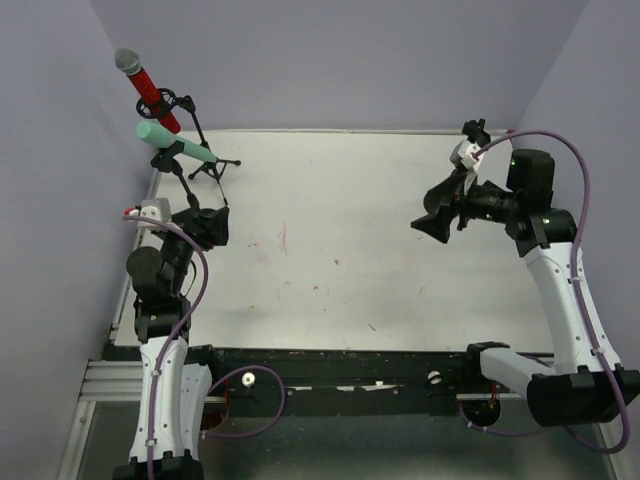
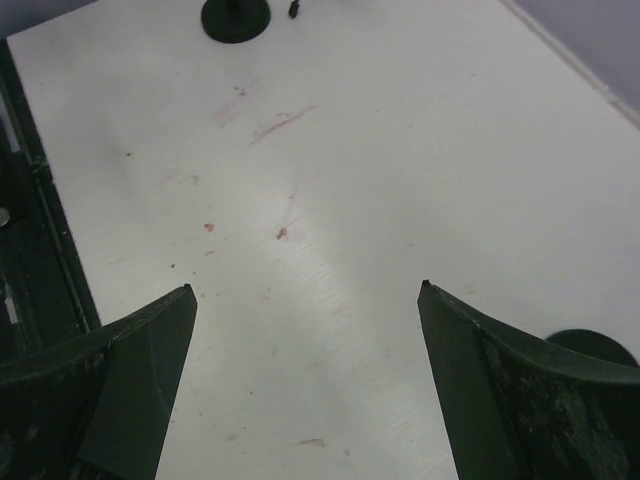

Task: Attach the microphones to the stand

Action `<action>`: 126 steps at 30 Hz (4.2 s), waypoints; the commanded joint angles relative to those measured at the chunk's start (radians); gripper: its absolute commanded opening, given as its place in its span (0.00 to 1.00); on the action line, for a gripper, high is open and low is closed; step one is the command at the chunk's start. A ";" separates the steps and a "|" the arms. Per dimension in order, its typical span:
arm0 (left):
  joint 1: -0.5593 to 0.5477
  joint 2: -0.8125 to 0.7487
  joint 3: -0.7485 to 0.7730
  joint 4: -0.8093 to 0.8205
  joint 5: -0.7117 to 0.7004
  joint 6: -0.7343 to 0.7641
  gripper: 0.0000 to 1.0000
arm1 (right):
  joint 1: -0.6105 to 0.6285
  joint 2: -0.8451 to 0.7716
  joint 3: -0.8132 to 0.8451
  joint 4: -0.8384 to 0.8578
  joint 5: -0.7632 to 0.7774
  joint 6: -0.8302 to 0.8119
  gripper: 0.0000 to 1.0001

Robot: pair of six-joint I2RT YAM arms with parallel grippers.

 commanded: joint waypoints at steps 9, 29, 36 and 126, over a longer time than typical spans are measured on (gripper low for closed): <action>-0.222 -0.035 0.021 -0.155 0.284 0.099 0.98 | -0.196 -0.010 0.241 -0.051 0.370 0.331 1.00; -0.225 -0.051 0.007 -0.143 0.264 0.110 0.98 | -0.302 0.357 0.367 0.135 0.372 0.262 0.90; -0.225 -0.038 0.012 -0.147 0.268 0.112 0.99 | -0.284 0.449 0.462 0.129 0.373 0.215 0.81; -0.224 -0.100 -0.028 0.040 0.494 0.033 0.98 | -0.176 0.778 0.580 -0.199 0.919 -0.313 1.00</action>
